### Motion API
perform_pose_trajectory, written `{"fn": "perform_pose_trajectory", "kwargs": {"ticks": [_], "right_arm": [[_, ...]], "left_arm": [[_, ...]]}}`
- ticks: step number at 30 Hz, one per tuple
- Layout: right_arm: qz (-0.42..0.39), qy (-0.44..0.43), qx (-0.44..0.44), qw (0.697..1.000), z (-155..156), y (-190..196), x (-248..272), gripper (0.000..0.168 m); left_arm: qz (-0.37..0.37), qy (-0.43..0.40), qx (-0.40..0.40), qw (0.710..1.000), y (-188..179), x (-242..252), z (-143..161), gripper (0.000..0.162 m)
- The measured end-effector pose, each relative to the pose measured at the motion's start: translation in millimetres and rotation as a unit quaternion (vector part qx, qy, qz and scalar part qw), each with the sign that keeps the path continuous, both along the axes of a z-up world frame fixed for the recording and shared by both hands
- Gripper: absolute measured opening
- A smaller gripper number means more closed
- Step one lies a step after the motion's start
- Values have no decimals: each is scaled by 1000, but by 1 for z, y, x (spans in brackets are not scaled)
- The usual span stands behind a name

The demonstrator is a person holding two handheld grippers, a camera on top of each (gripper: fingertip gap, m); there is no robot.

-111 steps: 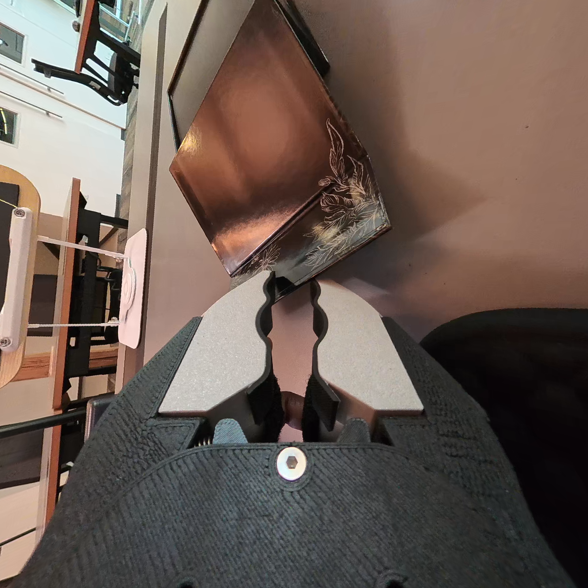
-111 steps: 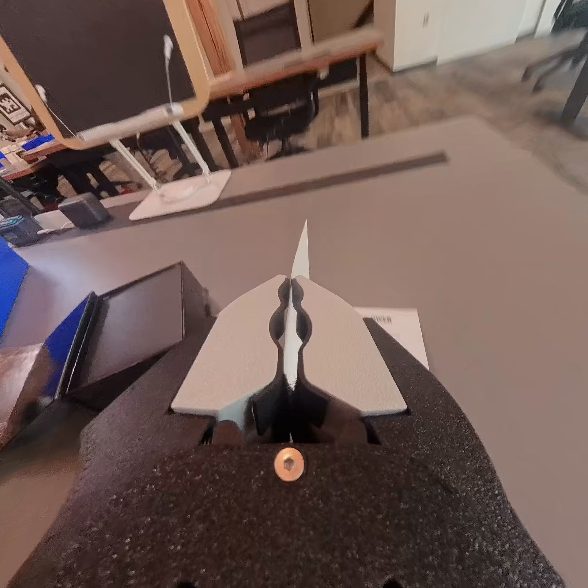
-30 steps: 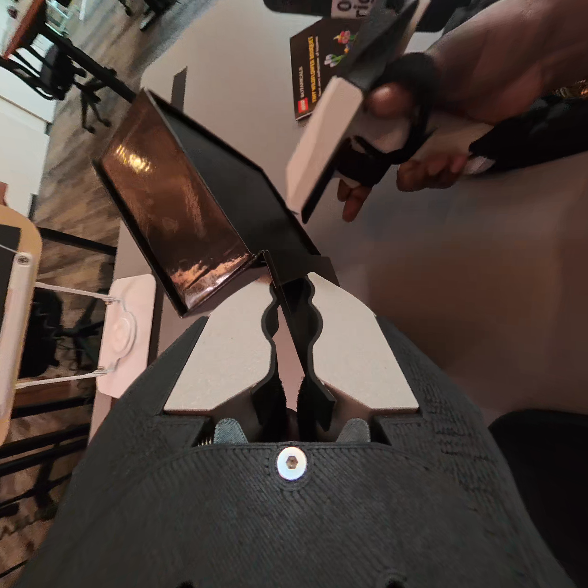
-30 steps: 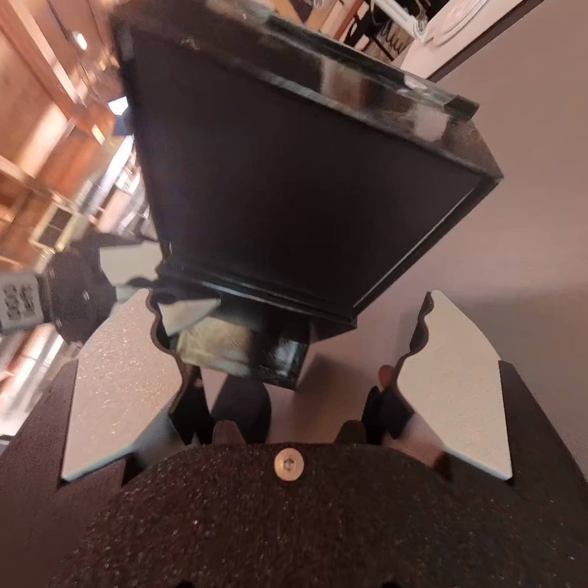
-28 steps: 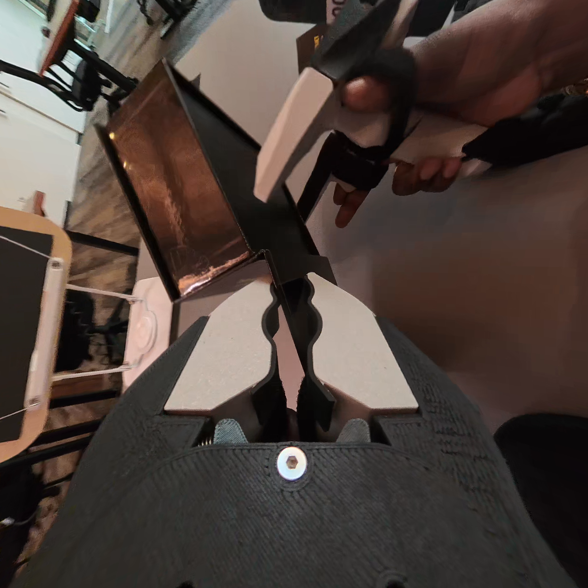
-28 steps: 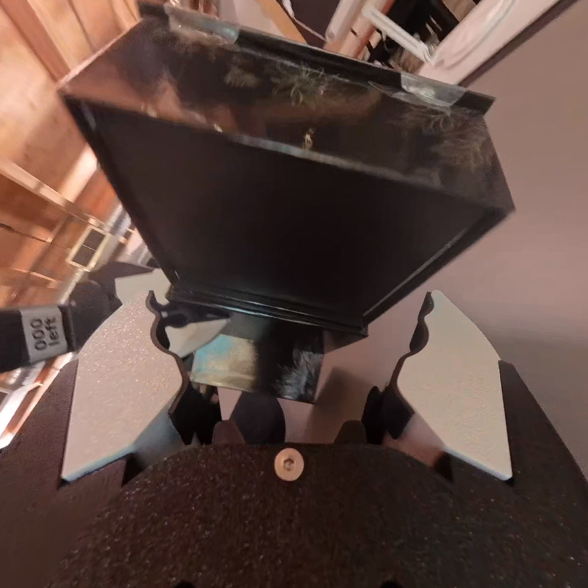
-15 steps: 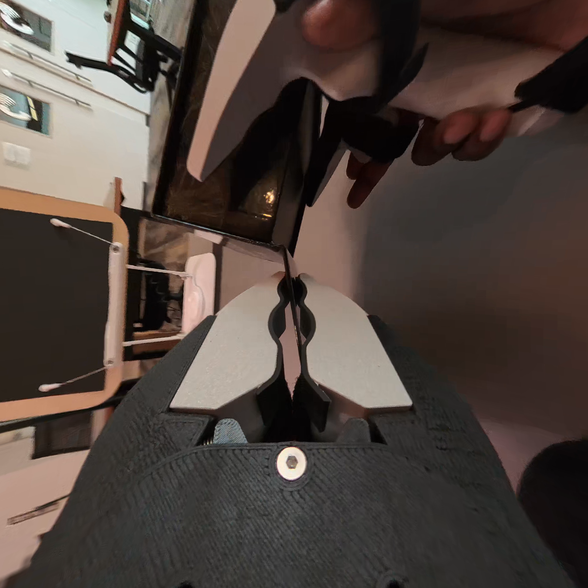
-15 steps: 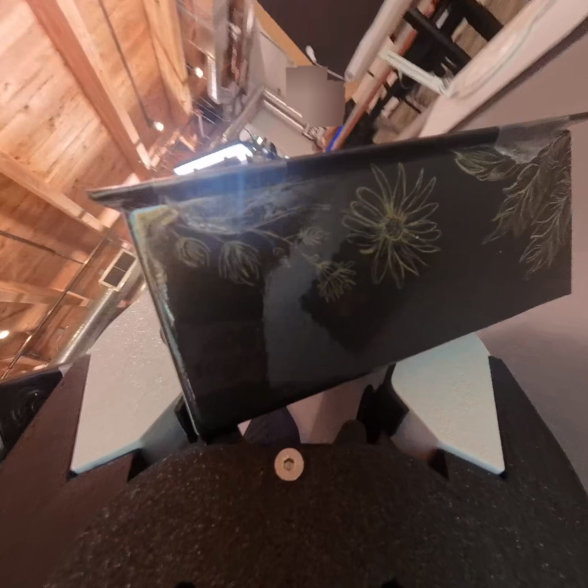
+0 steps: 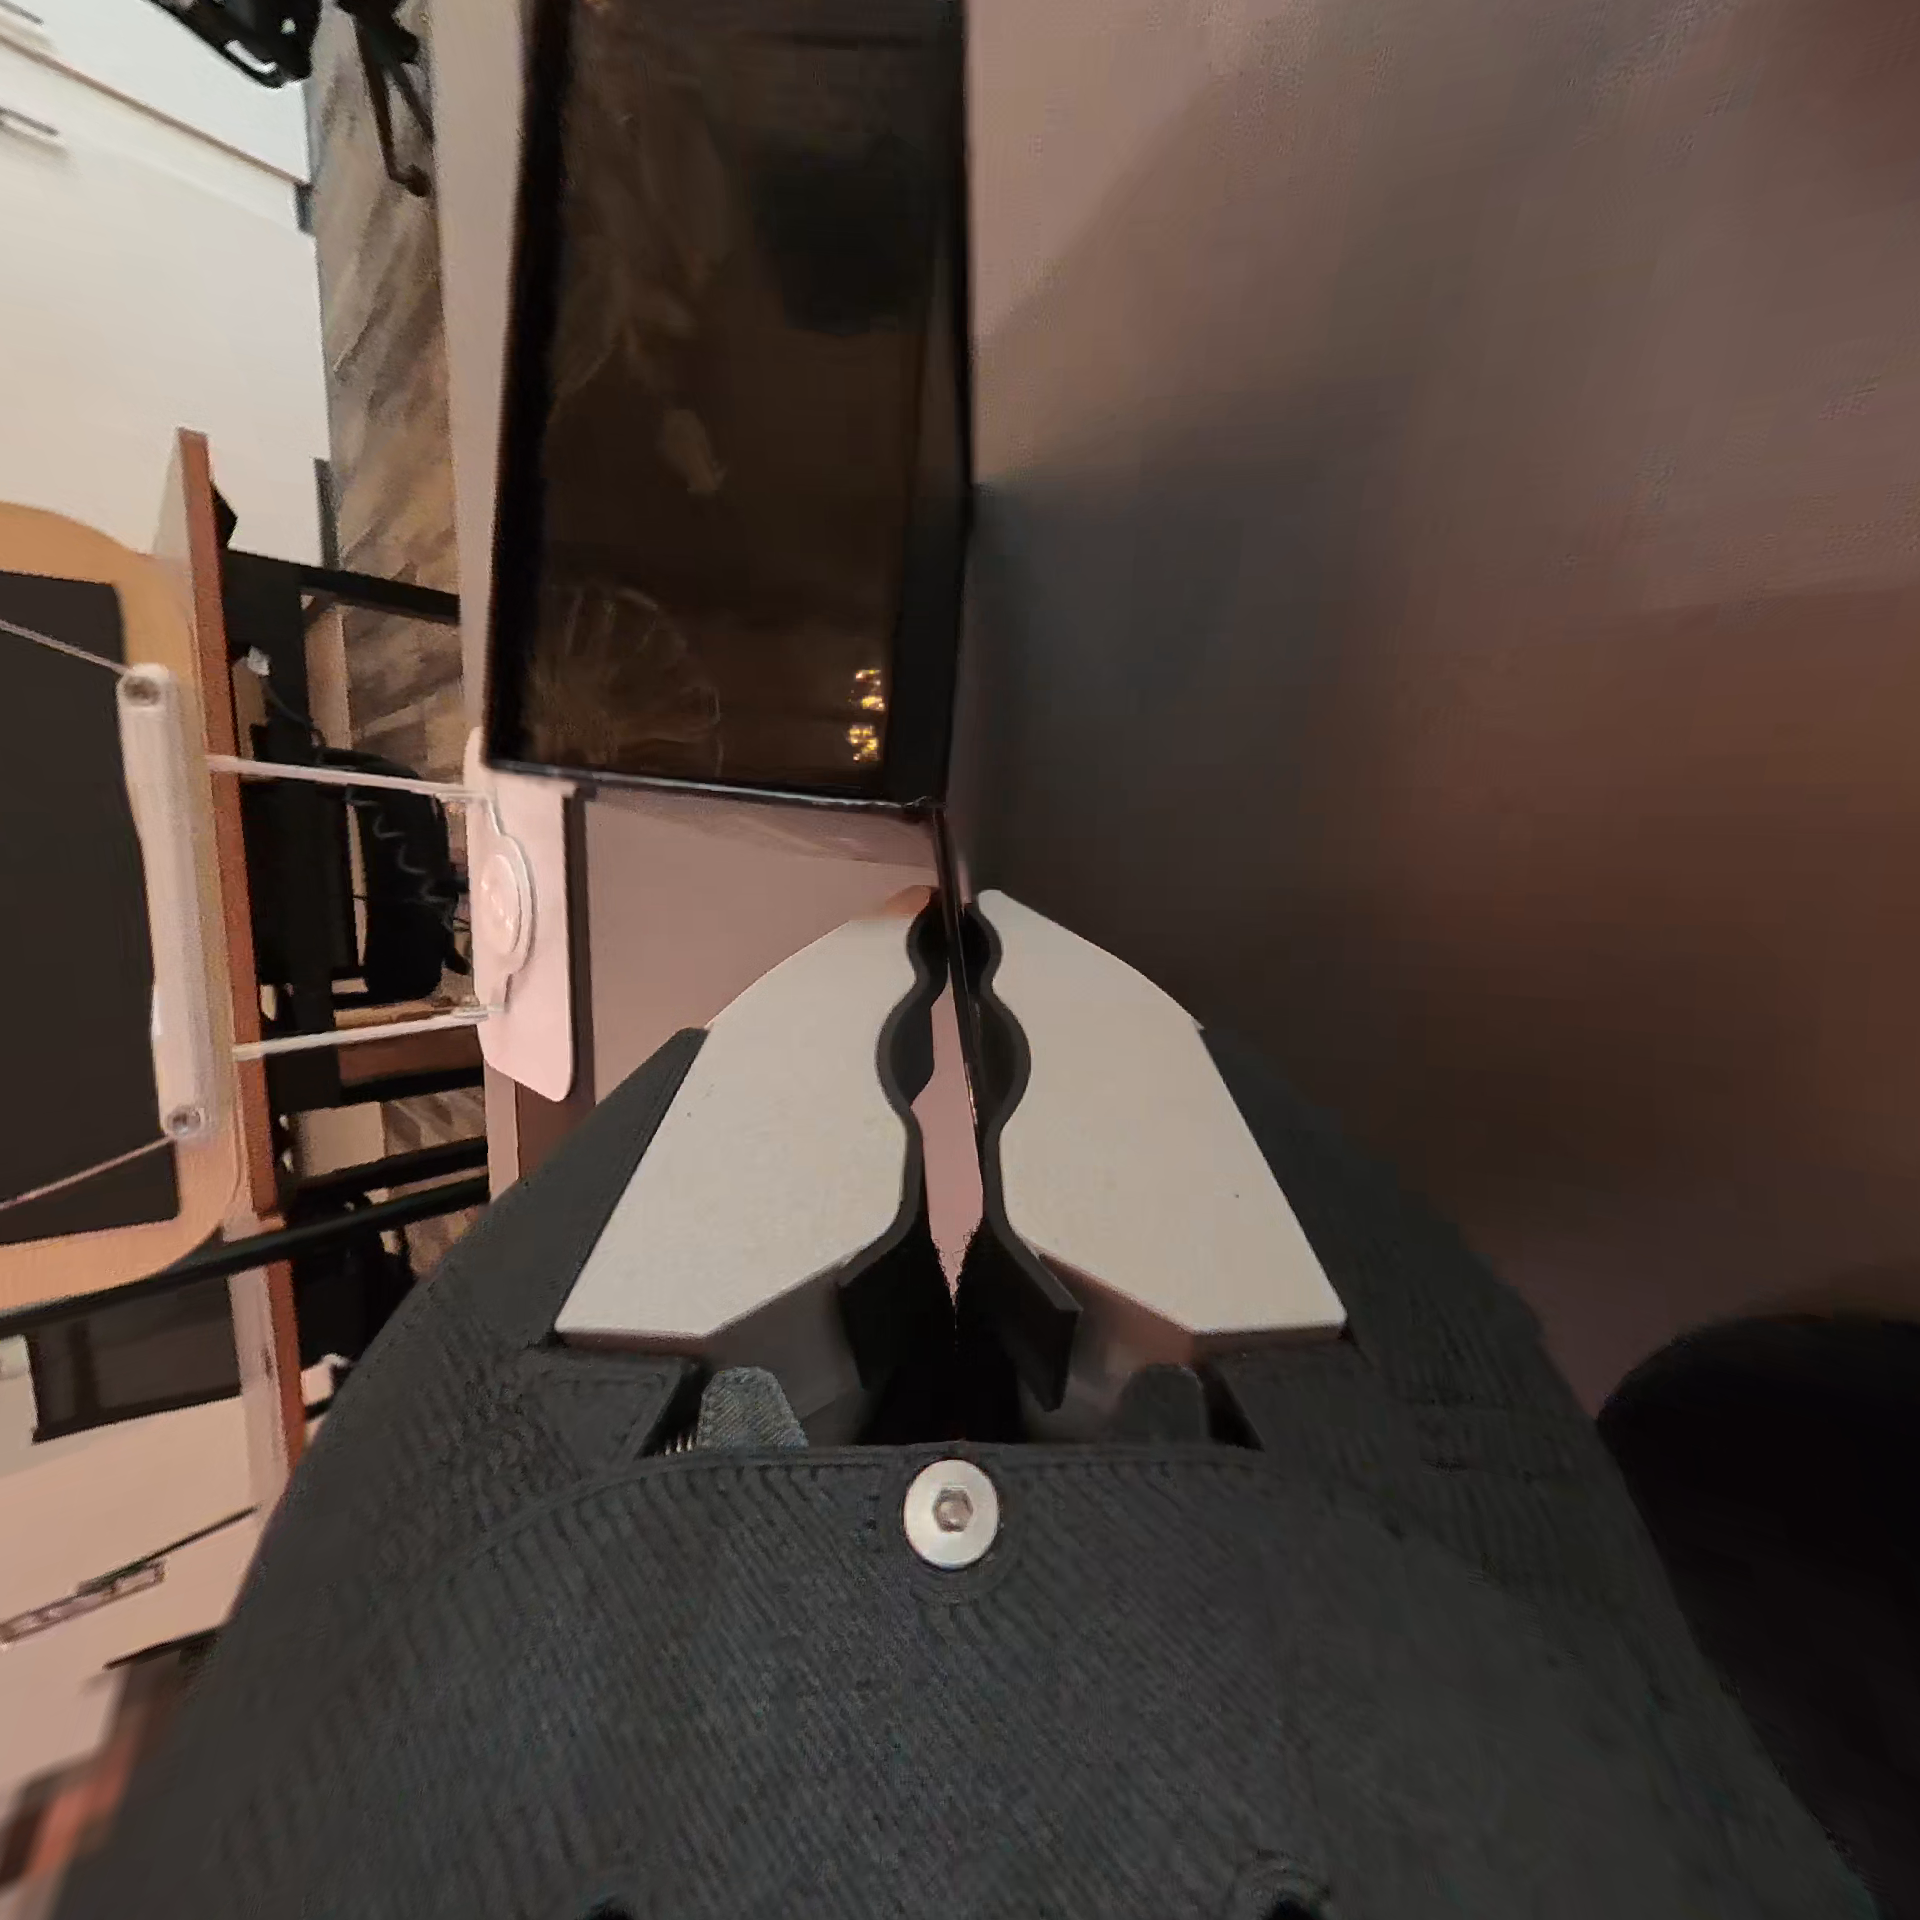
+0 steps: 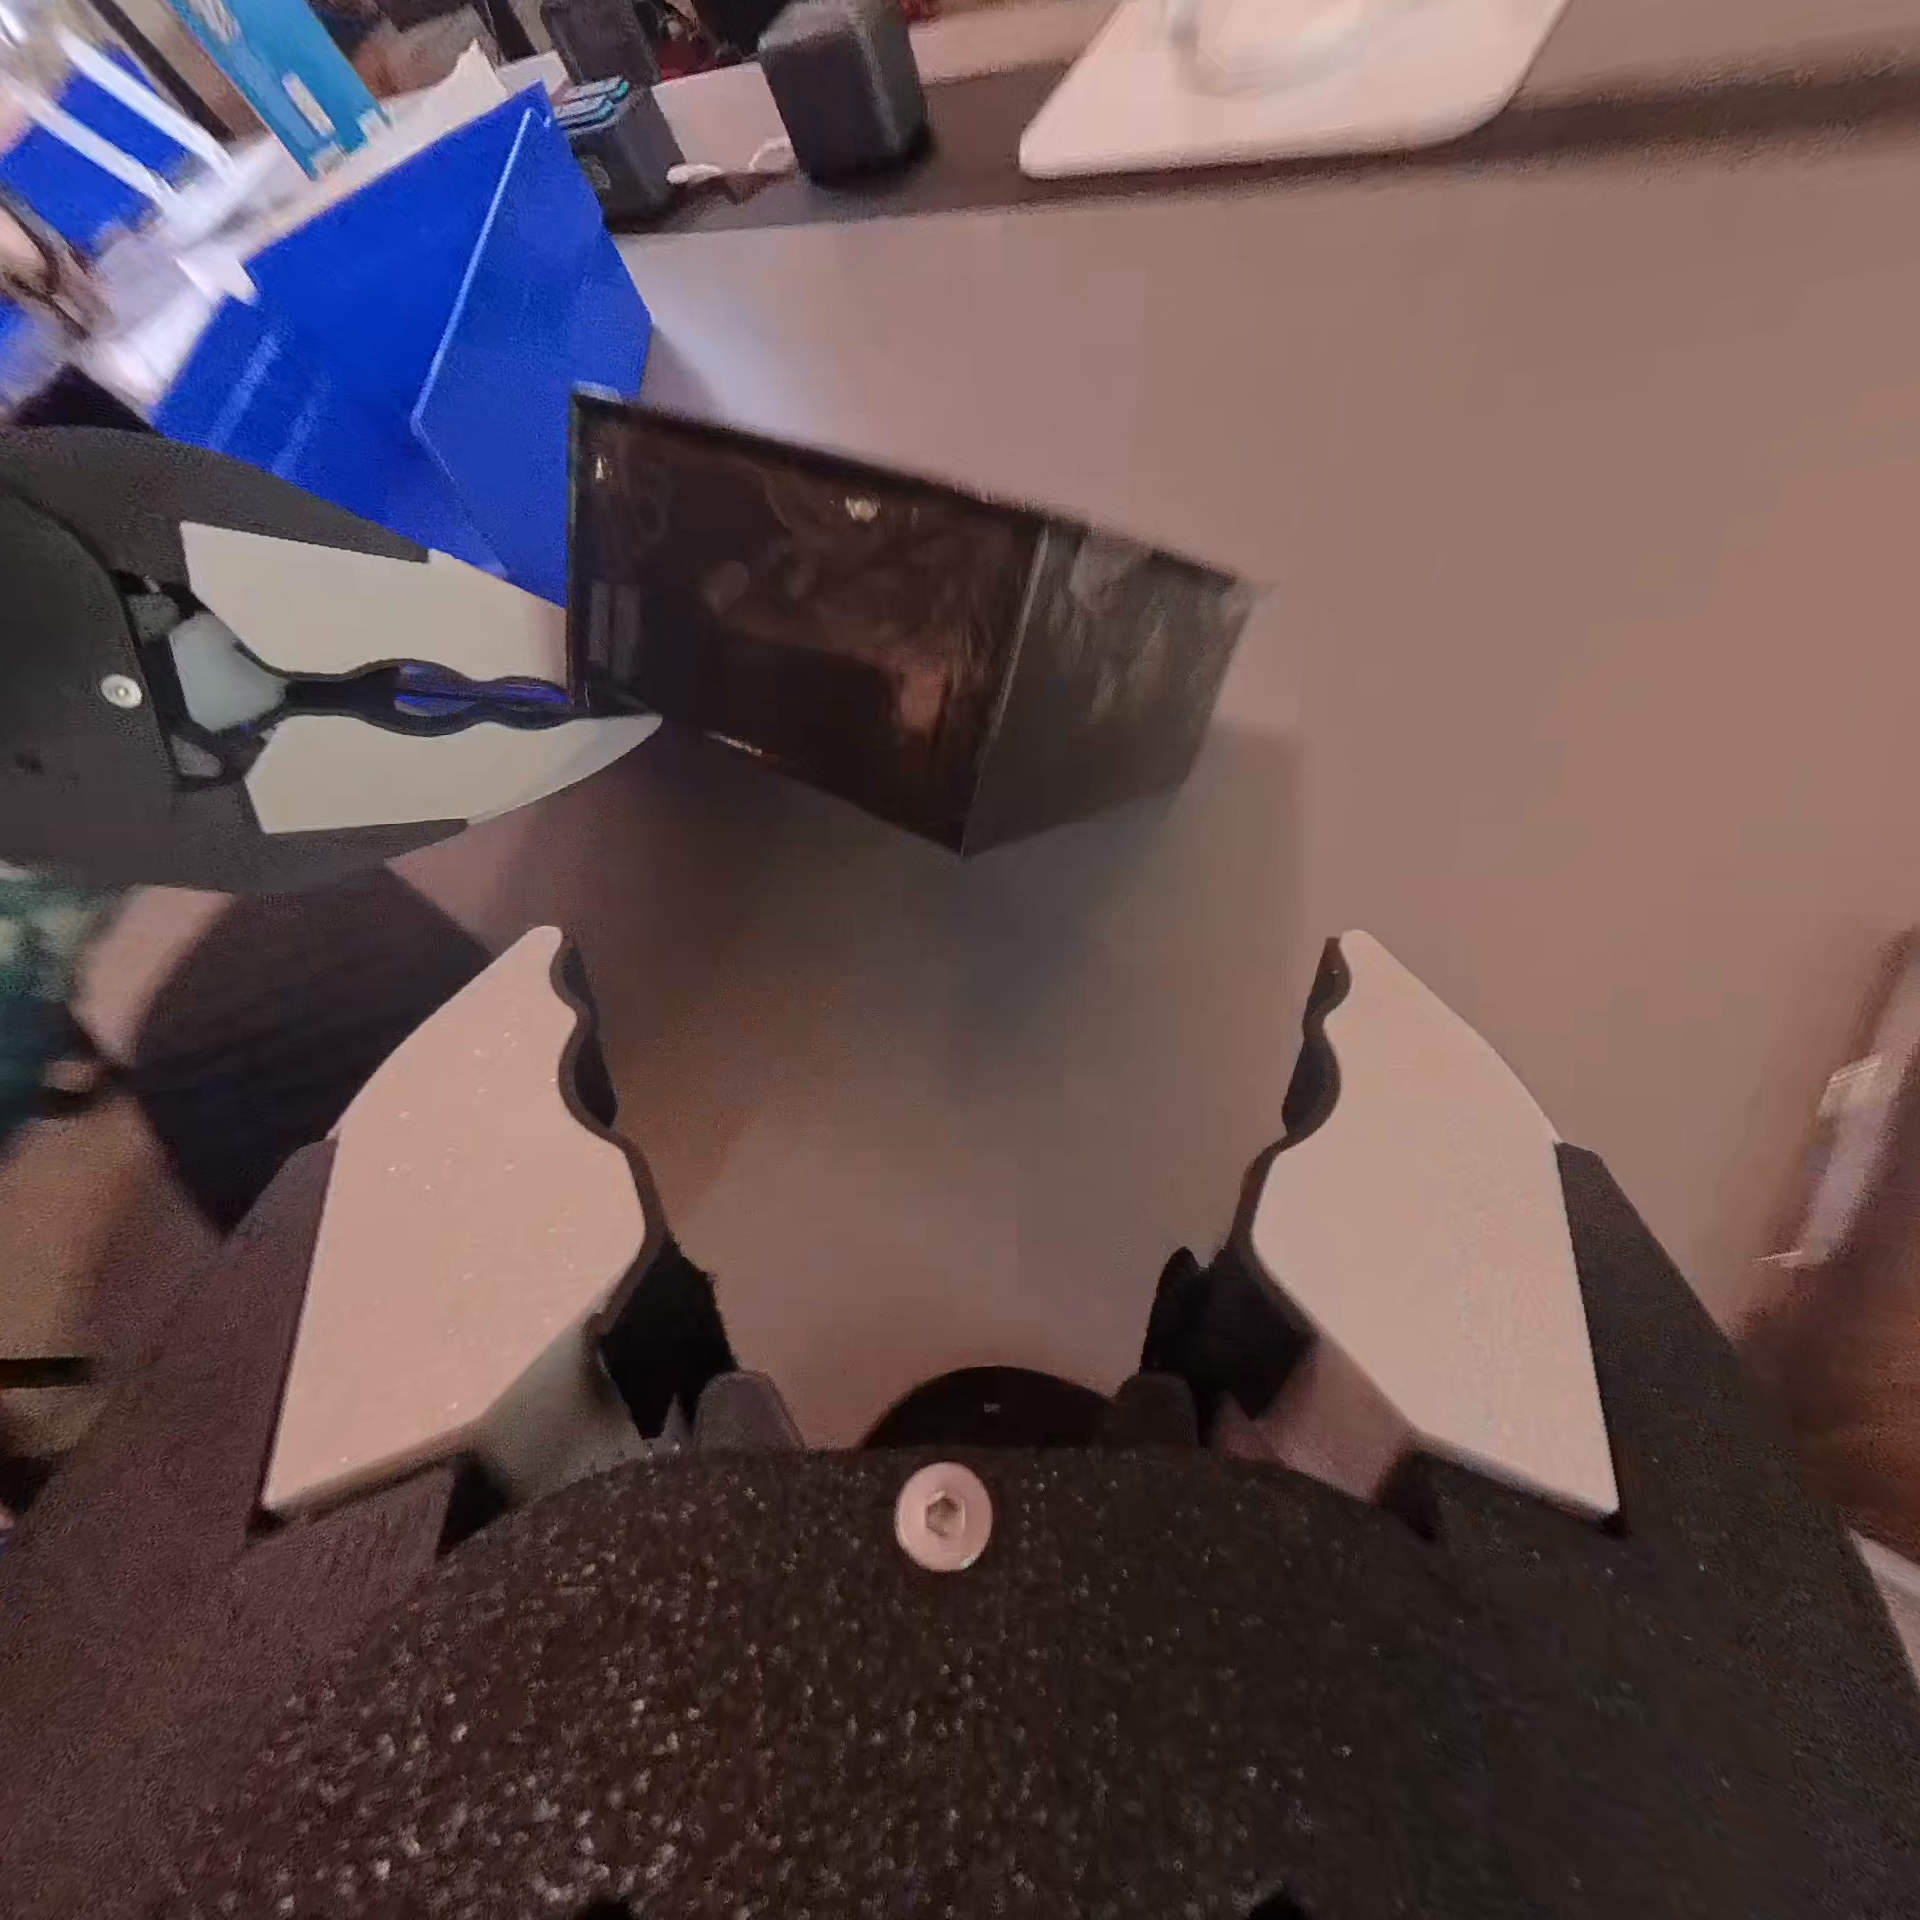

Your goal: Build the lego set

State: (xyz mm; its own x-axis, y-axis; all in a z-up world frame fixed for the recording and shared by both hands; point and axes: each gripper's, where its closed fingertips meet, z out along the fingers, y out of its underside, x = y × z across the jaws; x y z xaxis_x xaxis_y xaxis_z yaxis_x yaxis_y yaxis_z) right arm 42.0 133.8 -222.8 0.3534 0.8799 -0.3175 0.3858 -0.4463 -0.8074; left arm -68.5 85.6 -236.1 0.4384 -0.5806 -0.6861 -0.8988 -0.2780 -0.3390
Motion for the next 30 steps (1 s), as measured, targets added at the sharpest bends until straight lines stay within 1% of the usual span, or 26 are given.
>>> {"fn": "perform_pose_trajectory", "kwargs": {"ticks": [1,3,4,5,6,8,9,10,11,13,16,17,18,19,20,21,22,24,25,26,28,30], "right_arm": [[11,-2,56,998,9,2,2,129],[50,-8,158,986,24,2,-1,126],[68,-20,200,977,26,2,-3,120],[84,-34,230,969,28,1,-6,109],[96,-38,243,964,30,1,-9,86],[104,-2,228,968,41,1,-18,26],[104,26,207,972,48,2,-22,9],[101,42,187,976,54,5,-25,3],[100,47,170,979,56,8,-27,1],[108,29,152,982,54,13,-30,1],[126,27,139,982,50,12,-36,1],[133,18,128,983,44,11,-37,1],[155,-22,113,981,28,7,-36,0],[178,-81,100,976,9,3,-32,0],[179,-107,113,972,3,6,-30,1],[171,-94,135,971,9,9,-33,1],[161,-59,144,975,22,10,-38,1],[144,14,130,981,45,10,-46,1],[145,16,121,982,46,10,-47,0],[157,-16,112,981,35,9,-46,0],[199,-130,82,968,0,3,-37,1],[211,-130,88,965,-2,1,-42,1]], "left_arm": [[-7,12,-4,1000,-3,1,-4,3],[-18,39,-3,999,-7,3,-8,3],[-27,55,-2,998,-8,4,-10,3],[-40,75,-2,996,-10,6,-12,3],[-51,96,0,994,-12,7,-14,3],[-61,124,3,990,-14,10,-18,3],[-66,135,5,989,-16,11,-21,3],[-72,148,8,986,-17,12,-23,3],[-79,162,11,984,-18,13,-25,3],[-91,186,16,978,-20,14,-28,3],[-97,202,21,974,-21,16,-31,3],[-99,204,23,974,-21,16,-31,3],[-100,205,24,973,-21,16,-31,3],[-101,206,20,973,-21,16,-32,4],[-106,208,13,972,-23,17,-35,5],[-111,212,18,971,-22,18,-37,4],[-114,221,31,968,-21,19,-36,4],[-116,229,33,966,-21,20,-37,4],[-115,230,34,966,-21,21,-37,4],[-115,229,34,966,-21,21,-37,4],[-116,225,27,967,-22,21,-38,5],[-121,225,20,967,-23,22,-43,6]]}}
